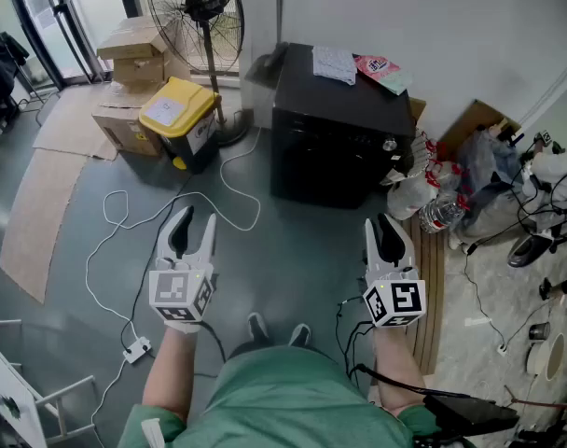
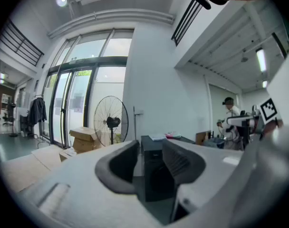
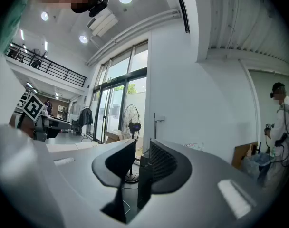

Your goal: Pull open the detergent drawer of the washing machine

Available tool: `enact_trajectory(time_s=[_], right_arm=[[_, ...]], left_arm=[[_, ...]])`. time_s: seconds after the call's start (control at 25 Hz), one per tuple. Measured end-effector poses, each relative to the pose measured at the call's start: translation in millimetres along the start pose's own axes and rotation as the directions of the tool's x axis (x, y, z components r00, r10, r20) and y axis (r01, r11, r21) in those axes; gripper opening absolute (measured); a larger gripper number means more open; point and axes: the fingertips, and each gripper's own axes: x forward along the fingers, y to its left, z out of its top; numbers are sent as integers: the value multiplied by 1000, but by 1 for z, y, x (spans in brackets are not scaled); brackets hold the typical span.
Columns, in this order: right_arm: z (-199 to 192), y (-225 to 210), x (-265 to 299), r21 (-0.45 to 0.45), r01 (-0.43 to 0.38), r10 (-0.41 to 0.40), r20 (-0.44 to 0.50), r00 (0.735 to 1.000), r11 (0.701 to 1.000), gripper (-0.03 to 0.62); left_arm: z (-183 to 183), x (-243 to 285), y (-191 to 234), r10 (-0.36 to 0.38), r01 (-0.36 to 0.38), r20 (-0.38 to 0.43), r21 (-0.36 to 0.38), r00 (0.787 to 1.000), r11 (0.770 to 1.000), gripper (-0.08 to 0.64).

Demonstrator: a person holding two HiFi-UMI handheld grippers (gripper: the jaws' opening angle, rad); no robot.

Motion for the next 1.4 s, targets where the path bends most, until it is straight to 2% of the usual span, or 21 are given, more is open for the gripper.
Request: enact_trajectory(time_s=[0.36, 0.48, 0.64, 0.84, 1.0, 1.16, 1.28, 1.4], right_arm=[[7, 36, 22, -26, 55, -55, 2, 998, 998, 87], [12, 38, 27, 23, 66, -66, 34, 997, 998, 87], [9, 29, 35, 66, 83, -85, 20, 996, 994, 87], [-2, 26, 62, 68, 62, -61, -14, 998, 996, 87], [-8, 17, 88, 83, 14, -15, 3, 1000, 996, 86], [-6, 8, 125, 37, -20, 19, 40, 999, 999, 86], [-1, 3, 158, -31, -48, 50, 83, 995, 998, 86], [-2, -11, 190, -80, -60, 68, 107, 992, 995, 86]], left_arm=[[0, -9, 66, -1, 1, 23, -15, 1000, 1000, 166], [1, -10, 85, 6, -5, 36, -25, 999, 1000, 166], [-3, -3, 99, 14, -13, 33, -38, 999, 999, 166], [-16, 17, 113, 24, -23, 16, -60, 1000, 998, 166], [-22, 37, 114, 35, -35, -8, -53, 999, 998, 166], [-15, 57, 129, 73, -73, -18, -24, 997, 997, 166], [-10, 79, 146, 113, -113, -24, -19, 993, 993, 166], [-9, 110, 147, 122, -123, -41, -9, 992, 992, 166]])
